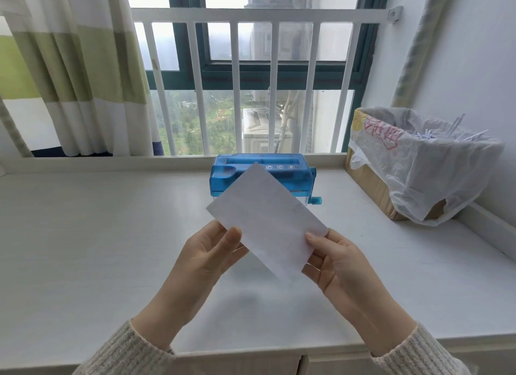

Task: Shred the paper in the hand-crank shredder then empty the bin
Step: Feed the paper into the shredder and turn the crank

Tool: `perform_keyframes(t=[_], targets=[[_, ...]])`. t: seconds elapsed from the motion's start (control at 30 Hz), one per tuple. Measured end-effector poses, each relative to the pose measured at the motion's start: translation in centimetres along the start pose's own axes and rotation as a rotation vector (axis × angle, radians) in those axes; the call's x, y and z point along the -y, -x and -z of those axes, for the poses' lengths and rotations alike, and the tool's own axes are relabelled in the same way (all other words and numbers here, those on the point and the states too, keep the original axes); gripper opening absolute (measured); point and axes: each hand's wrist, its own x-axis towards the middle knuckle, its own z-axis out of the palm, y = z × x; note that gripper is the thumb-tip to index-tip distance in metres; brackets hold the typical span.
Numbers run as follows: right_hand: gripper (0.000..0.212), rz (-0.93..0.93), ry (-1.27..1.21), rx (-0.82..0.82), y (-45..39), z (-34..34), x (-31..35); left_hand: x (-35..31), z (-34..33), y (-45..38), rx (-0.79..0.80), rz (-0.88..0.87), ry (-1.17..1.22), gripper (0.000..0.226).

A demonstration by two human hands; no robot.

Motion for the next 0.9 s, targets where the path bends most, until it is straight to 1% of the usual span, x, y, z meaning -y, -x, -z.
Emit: perform_keyframes(t=[0.07,0.17,0.23,0.33,0.43,0.5,0.6,0.67,0.8,0.9], targets=[[0.028,0.027,-0.036,-0.002,-0.1,-0.3,-0.2,-0.2,-0.6,-0.2,-0.045,0.023,0.047,0.074],[0.028,0.058,-0.092,0.004,0.0,-0.7,-0.5,-0.3,-1.2,-0.6,-0.151,0.021,0.082,0.038],[0.027,0.062,-0.111,0.012,0.1,-0.9,-0.7,-0.2,-1.4,-0.8,-0.211,0.013,0.099,0.029],[0.028,0.040,-0.090,0.032,0.3,-0.8,-0.9,-0.3,-1.2,-1.2,-0.258,-0.005,0.087,0.029],[0.020,0.034,-0.013,0.049,0.3,-0.4,-0.8,-0.6,-0.9,-1.4,-0.255,-0.013,0.049,0.029],[0.016,0.056,0.075,0.060,0.3,-0.1,-0.5,-0.9,-0.6,-1.5,-0.231,-0.011,0.018,0.027],[0.024,0.125,0.243,0.064,0.3,-0.1,0.3,-1.5,-0.1,-1.7,-0.186,0.008,-0.067,0.019],[0.026,0.178,0.344,0.053,0.2,-0.2,1.0,-1.9,0.2,-1.9,-0.146,0.023,-0.139,0.018],[0.013,0.251,0.469,0.079,-0.2,-0.6,2.2,-2.8,0.6,-2.2,-0.065,0.042,-0.256,0.017],[0.009,0.281,0.540,0.104,-0.6,-0.9,2.8,-3.2,0.7,-2.5,-0.036,0.029,-0.323,0.017]])
